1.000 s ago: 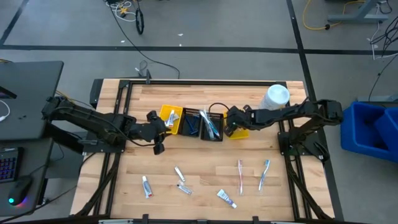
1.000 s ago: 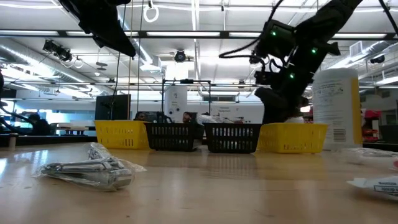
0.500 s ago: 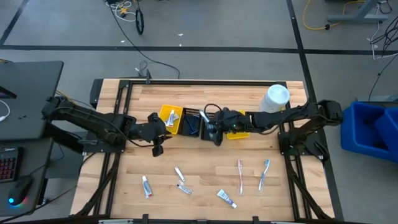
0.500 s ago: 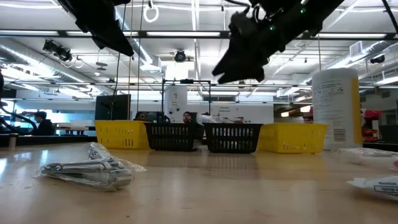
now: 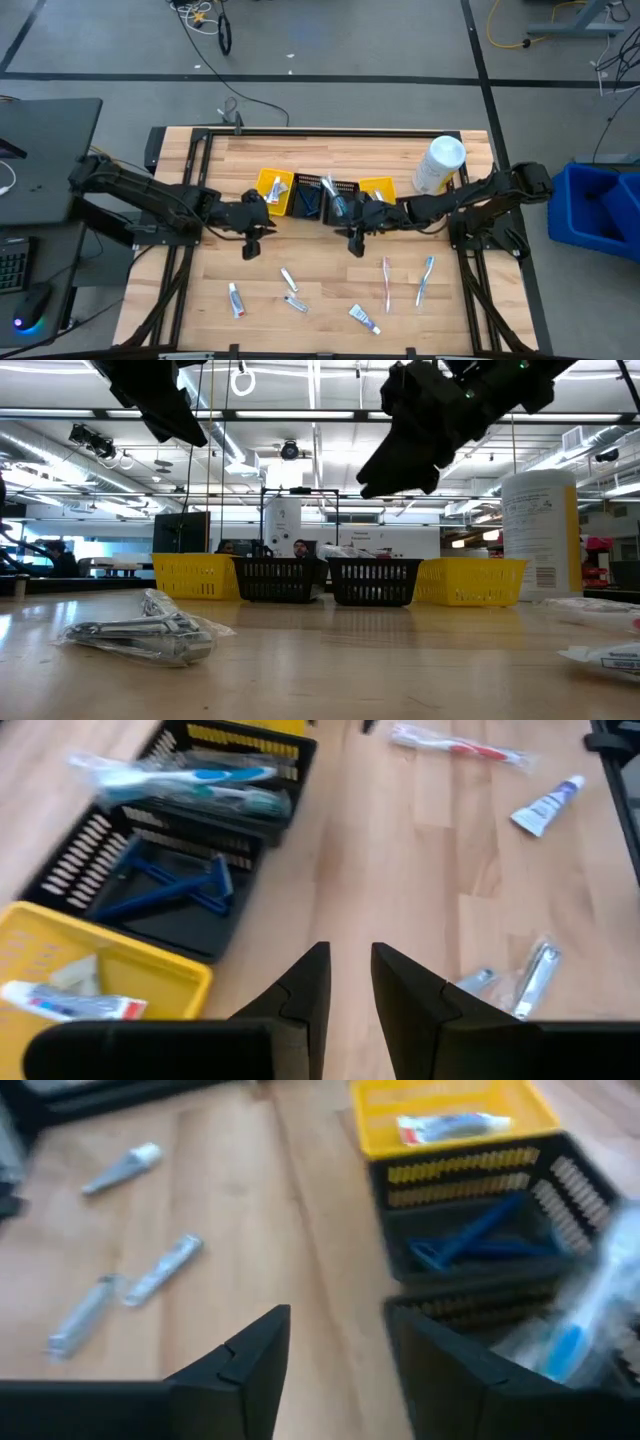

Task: Pick & Place Travel size toiletries
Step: Put the white toothpaste into the left yellow bin

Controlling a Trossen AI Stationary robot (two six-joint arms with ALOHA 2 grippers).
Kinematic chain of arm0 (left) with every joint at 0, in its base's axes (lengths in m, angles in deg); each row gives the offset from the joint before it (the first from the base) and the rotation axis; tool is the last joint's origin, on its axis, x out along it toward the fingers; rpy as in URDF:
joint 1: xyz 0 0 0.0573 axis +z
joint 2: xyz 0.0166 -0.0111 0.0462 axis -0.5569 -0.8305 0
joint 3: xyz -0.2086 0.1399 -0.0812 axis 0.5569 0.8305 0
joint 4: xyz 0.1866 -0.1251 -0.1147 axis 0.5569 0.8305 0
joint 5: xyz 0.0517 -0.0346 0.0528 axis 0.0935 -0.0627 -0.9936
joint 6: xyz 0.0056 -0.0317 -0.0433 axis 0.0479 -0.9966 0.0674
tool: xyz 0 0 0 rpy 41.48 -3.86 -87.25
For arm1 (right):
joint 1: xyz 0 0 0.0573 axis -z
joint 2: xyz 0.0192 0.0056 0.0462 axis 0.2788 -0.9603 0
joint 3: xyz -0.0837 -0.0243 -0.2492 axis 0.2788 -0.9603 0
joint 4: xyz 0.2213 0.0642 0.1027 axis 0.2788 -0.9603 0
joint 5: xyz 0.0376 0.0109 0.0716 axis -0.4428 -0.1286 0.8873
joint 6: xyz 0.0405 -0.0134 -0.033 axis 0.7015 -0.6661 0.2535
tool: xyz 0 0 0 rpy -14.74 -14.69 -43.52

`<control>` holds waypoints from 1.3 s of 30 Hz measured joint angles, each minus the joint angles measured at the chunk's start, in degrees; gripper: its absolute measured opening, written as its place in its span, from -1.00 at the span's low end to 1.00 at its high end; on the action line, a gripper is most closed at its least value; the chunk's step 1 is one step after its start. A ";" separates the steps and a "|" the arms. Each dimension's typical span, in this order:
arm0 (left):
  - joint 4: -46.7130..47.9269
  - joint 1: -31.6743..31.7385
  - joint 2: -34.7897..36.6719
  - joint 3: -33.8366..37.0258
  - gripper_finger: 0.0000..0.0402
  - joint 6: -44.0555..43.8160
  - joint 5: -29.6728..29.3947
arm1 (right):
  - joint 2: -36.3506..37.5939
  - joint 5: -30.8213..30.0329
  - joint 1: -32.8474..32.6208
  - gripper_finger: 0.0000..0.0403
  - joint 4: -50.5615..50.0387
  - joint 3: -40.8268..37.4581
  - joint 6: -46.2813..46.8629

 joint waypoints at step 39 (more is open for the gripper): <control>6.01 -30.95 -20.12 0.15 -0.12 3.92 15.84 | -0.02 -7.00 -1.60 -0.09 0.32 -0.92 3.59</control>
